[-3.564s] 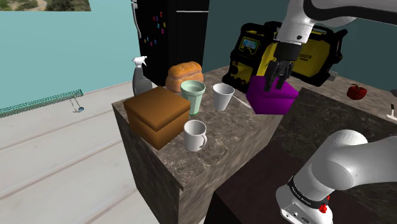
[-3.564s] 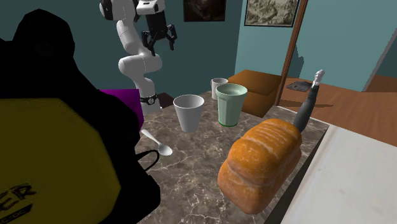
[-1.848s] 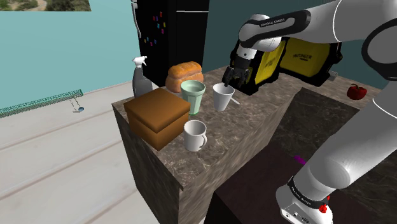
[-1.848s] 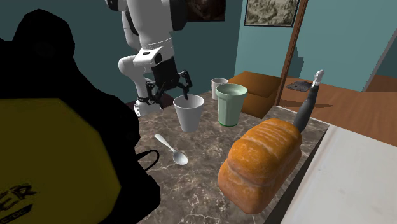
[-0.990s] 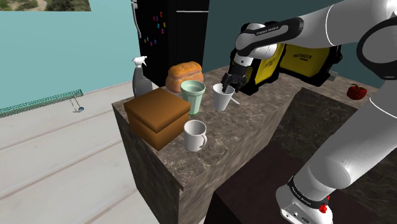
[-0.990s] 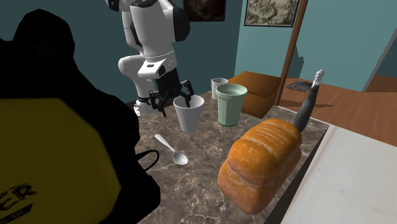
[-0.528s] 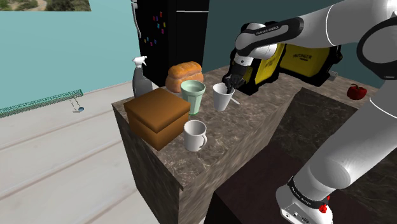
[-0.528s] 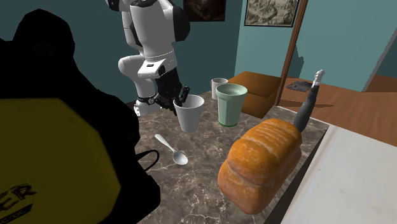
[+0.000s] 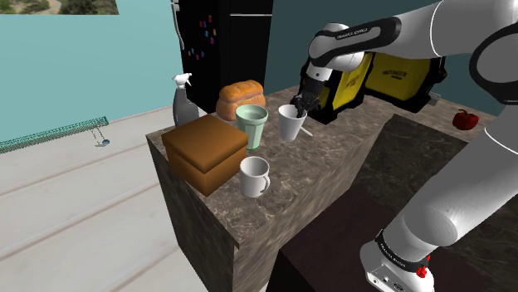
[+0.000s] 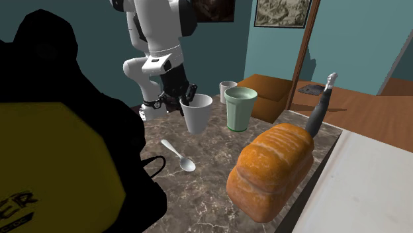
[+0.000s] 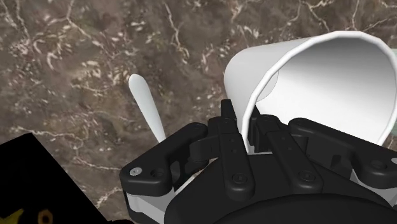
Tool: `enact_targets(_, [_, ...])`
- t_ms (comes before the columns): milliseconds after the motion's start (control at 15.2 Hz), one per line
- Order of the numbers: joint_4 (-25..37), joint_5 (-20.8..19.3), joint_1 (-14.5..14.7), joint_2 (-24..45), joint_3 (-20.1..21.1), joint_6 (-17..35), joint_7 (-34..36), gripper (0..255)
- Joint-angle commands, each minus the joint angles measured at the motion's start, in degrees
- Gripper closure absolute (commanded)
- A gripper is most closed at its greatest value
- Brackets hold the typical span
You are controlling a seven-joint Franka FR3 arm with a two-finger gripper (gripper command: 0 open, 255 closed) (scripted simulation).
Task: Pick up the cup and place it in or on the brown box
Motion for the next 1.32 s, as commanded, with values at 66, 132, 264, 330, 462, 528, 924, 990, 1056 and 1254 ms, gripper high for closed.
enact_targets(66, [1.53, -0.36, -0.01, -0.80, 0.02, -2.27, 0.57, 255])
enact_targets(132, [2.09, -0.45, -0.02, -0.99, 0.02, -3.00, 0.73, 255])
enact_targets(264, [3.26, -0.63, -0.04, -1.34, 0.03, -4.48, 1.05, 255])
enact_targets(330, [3.86, -0.71, -0.04, -1.49, 0.03, -5.22, 1.20, 255])
enact_targets(462, [5.10, -0.86, -0.06, -1.76, 0.03, -6.70, 1.50, 255])
enact_targets(528, [5.74, -0.92, -0.06, -1.88, 0.03, -7.45, 1.65, 255])
enact_targets(924, [9.86, -1.23, -0.09, -2.32, 0.02, -11.93, 2.47, 255])
enact_targets(990, [10.59, -1.27, -0.09, -2.35, 0.01, -12.68, 2.60, 255])
enact_targets(1056, [11.34, -1.30, -0.10, -2.37, 0.01, -13.43, 2.72, 255])
enact_targets(1254, [13.66, -1.38, -0.11, -2.34, -0.02, -15.71, 3.09, 255])
